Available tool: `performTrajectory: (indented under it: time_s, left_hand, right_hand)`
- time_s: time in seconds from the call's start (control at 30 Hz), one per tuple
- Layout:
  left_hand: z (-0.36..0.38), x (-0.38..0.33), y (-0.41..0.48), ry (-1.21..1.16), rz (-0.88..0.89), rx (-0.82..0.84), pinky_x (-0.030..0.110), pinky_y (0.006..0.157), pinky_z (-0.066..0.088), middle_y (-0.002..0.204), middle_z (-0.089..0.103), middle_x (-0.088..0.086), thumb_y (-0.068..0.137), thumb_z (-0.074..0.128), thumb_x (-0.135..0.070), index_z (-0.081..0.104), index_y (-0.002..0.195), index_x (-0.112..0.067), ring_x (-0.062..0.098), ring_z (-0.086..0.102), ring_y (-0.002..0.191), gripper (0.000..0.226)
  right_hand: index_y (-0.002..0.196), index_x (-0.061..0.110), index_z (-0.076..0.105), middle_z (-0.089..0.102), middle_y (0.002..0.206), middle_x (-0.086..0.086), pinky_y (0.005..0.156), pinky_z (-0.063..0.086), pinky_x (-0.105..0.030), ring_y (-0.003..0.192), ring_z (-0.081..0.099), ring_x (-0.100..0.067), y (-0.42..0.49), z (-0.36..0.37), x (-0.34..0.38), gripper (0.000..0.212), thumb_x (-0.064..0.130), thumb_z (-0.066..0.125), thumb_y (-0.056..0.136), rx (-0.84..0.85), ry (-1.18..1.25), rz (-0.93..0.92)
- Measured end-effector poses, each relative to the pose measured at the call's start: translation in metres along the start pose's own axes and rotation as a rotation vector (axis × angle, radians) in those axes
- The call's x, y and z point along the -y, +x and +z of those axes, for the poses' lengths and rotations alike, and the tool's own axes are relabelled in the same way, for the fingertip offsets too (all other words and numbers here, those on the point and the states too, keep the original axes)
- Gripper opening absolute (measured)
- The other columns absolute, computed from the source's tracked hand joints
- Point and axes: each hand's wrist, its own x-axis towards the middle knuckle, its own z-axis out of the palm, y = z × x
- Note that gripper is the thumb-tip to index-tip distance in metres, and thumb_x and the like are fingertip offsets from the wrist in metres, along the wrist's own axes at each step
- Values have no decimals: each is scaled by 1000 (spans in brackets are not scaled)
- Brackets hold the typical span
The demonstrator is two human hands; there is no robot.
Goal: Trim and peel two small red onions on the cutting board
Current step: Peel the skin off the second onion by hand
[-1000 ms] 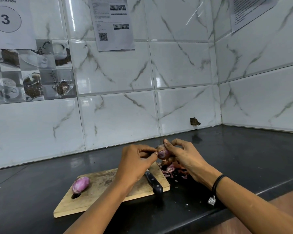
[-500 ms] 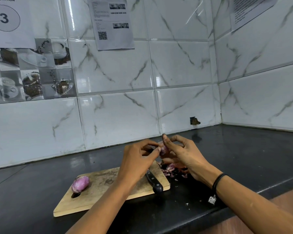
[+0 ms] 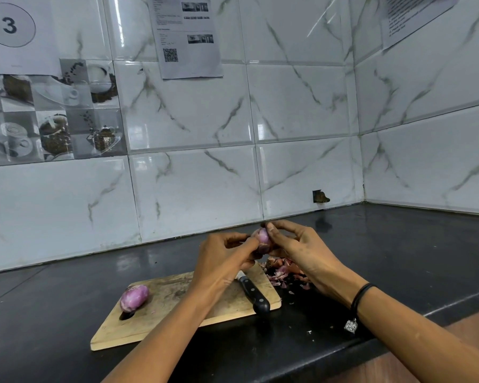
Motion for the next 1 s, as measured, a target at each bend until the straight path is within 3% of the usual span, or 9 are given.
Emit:
performTrajectory:
  time_s: [0.2,0.33,0.47,0.6,0.7,0.83,1.0]
  left_hand:
    - [-4,3,3,-108,-133,72,36,83,62,84,78,14,84,79,-28,78,91,-2,23,77,83,27]
    - [-5,0,3,-180,-204,87,40,83,62,85,76,23,82,76,-14,76,80,3,31,77,83,17]
    - [-5,0,4,-166,-222,70,36,76,63,83,77,20,82,80,-22,76,78,0,29,77,82,23]
    - [-5,3,5,-166,-185,11,29,65,62,82,77,20,80,83,-21,76,87,5,28,77,80,28]
    - [-9,3,7,-197,-196,24,29,70,63,86,77,20,85,79,-17,74,96,8,27,77,83,28]
    - [-9,4,8,-202,-202,57,34,80,63,87,77,20,87,74,-16,73,98,6,26,77,86,24]
    - [-5,1,11,-270,-215,68,31,76,63,85,77,20,85,77,-17,72,93,5,27,77,83,24]
  right_hand:
    - [119,13,64,79,96,-2,96,57,-37,94,76,-17,-4,2,3,51,51,67,86,51,-90,-45]
    - [118,12,62,79,94,-2,95,57,-39,92,76,-17,-5,4,3,56,53,70,81,62,-102,-48]
    - [117,14,61,80,92,1,92,57,-37,92,76,-13,-5,5,3,61,57,72,76,51,-147,-49]
    - [120,10,58,79,89,-7,75,56,-27,87,77,-19,-5,5,4,56,51,68,85,42,-98,-32]
    - [121,8,56,78,96,-14,63,55,-20,88,77,-24,-5,5,5,43,39,66,94,35,9,5]
    - [124,6,56,78,100,-13,81,60,-31,92,77,-23,-3,5,2,46,40,66,93,38,1,18]
    - [122,5,57,78,101,-11,85,60,-39,96,76,-21,-3,4,4,43,37,66,95,26,48,19]
